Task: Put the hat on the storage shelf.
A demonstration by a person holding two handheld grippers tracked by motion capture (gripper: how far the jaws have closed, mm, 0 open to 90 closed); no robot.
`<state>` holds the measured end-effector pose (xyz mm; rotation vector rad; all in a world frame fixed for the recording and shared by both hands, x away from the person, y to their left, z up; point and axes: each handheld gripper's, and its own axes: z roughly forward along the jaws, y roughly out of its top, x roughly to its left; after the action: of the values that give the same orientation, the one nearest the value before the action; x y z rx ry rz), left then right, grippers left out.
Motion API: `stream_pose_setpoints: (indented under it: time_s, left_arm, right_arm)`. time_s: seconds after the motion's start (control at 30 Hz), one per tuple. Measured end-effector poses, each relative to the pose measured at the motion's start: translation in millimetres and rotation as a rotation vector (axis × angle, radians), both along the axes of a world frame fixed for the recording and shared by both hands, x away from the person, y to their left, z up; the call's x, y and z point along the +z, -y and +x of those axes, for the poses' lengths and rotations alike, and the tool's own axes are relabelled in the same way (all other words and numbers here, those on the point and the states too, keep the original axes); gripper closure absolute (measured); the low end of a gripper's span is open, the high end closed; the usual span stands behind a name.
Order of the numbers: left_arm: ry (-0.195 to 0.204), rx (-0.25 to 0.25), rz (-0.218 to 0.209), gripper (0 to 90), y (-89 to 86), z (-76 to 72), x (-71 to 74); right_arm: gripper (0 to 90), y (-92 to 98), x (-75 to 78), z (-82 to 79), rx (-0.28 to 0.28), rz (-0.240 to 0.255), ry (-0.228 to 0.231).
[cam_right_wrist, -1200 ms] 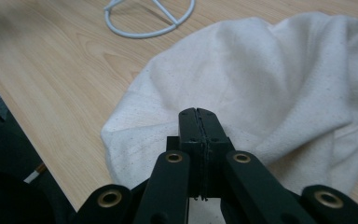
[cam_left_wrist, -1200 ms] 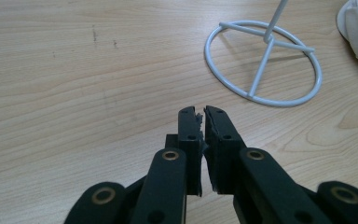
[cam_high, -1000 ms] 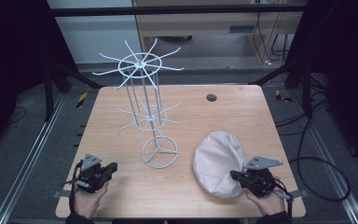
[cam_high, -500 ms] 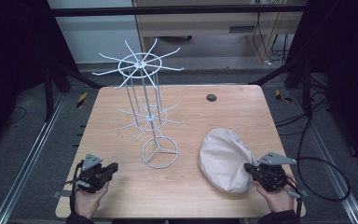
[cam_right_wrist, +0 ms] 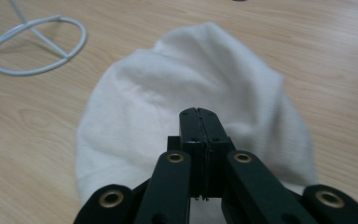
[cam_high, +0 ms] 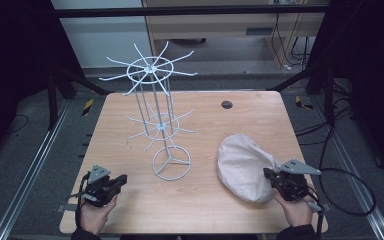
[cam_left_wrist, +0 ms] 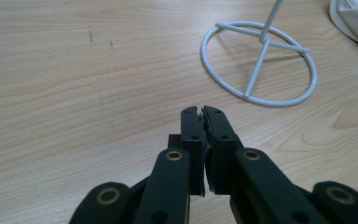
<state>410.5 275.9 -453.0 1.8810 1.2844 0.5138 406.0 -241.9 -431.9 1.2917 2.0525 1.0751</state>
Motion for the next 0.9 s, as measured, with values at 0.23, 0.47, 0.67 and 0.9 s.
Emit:
stream_pose_setpoints:
  time_s: [0.23,0.47,0.67,0.9]
  left_arm:
    - [0.015,-0.056,-0.004,89.3,18.9,-3.8,3.1]
    - [0.06,-0.143,0.032,89.9,53.9,-6.9,8.1]
    - [0.067,-0.204,0.073,89.9,89.9,-3.9,5.4]
    - [0.089,-0.236,0.066,89.8,125.4,10.0,4.0]
  right_arm:
    - [90.0,-27.0,-12.2,2.4,0.047,-0.015,-0.042]
    - [90.0,-27.6,-22.9,2.1,0.025,-0.016,-0.081]
    - [90.0,-23.9,-27.3,-1.5,0.021,-0.014,-0.1]
    - [90.0,-23.2,-31.9,-4.1,0.022,-0.031,-0.125]
